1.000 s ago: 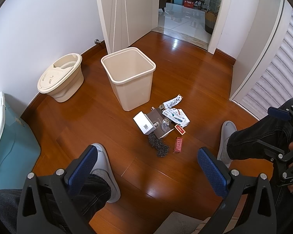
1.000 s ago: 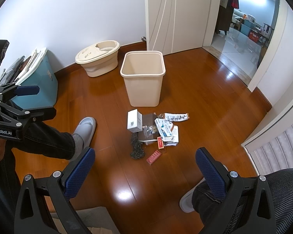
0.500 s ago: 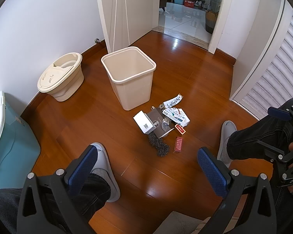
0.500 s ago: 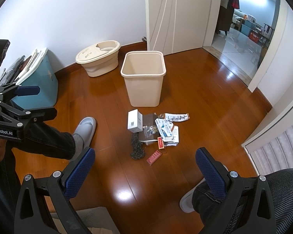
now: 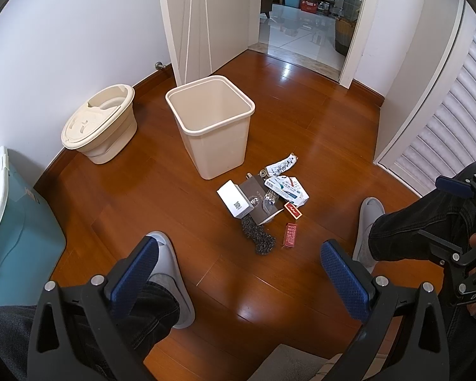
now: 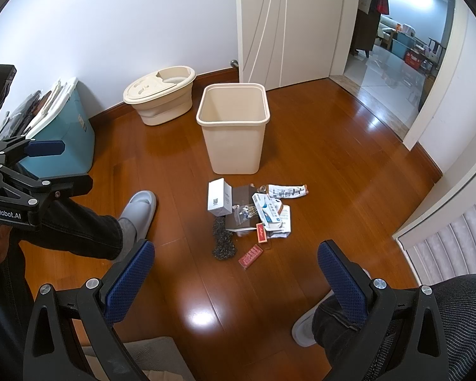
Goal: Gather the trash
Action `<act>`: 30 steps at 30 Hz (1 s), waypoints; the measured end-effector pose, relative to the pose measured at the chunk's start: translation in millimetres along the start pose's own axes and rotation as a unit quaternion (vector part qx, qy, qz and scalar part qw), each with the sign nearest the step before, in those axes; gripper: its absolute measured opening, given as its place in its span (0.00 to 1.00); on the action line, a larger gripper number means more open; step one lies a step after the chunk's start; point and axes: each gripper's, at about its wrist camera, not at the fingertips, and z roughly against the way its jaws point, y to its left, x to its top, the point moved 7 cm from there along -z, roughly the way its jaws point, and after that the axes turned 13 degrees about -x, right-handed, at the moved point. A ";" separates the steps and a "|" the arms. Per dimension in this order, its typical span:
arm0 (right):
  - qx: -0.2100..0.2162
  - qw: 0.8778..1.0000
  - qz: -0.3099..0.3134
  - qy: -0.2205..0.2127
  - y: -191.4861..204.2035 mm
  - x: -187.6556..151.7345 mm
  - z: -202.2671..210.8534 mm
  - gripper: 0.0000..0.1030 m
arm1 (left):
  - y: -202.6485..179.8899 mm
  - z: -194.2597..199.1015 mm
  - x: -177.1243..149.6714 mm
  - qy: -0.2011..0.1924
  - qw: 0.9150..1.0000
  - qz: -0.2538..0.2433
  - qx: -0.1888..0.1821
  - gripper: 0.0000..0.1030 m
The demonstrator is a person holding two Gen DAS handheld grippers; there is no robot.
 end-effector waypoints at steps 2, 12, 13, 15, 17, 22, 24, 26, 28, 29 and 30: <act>0.000 1.000 0.000 -0.001 -0.1 0.1 0.0 1.00 | 0.1 -0.1 0.1 0.000 1.000 0.001 0.000 1.00; 0.000 1.000 0.001 0.000 -0.1 0.9 -0.1 1.00 | 0.9 0.0 -0.1 0.000 1.000 0.001 0.000 1.00; 0.000 1.000 0.000 0.000 -0.7 0.6 -0.4 1.00 | -0.1 -0.2 0.0 0.000 1.000 0.002 0.000 1.00; 0.000 1.000 0.000 0.000 -1.4 0.0 -0.8 1.00 | 0.1 -0.4 -0.8 0.000 1.000 0.002 0.000 1.00; 0.001 1.000 0.000 0.000 -2.3 -0.4 -1.3 1.00 | 0.3 -0.8 -0.9 0.000 1.000 0.001 0.000 1.00; 0.001 1.000 0.000 0.000 -1.8 1.9 0.3 1.00 | 0.4 -0.8 -0.9 0.000 1.000 0.002 0.000 1.00; 0.001 1.000 0.000 0.000 -2.5 2.2 0.5 1.00 | 0.5 -0.8 -1.0 0.001 1.000 0.002 0.000 1.00; 0.001 1.000 -0.001 0.000 -3.5 2.2 0.7 1.00 | 0.9 -0.5 -1.4 0.001 1.000 0.002 0.000 1.00; 0.001 1.000 0.000 0.001 -4.4 2.3 0.8 1.00 | 3.3 -2.4 -1.3 0.004 1.000 0.007 0.002 1.00; 0.002 1.000 -0.001 0.002 -1.6 4.1 1.8 1.00 | 8.0 -6.1 -0.2 0.010 1.000 0.018 0.006 1.00; 0.009 1.000 -0.003 0.012 -1.0 5.4 -0.1 1.00 | 14.9 -11.7 2.7 0.018 0.999 0.034 0.016 1.00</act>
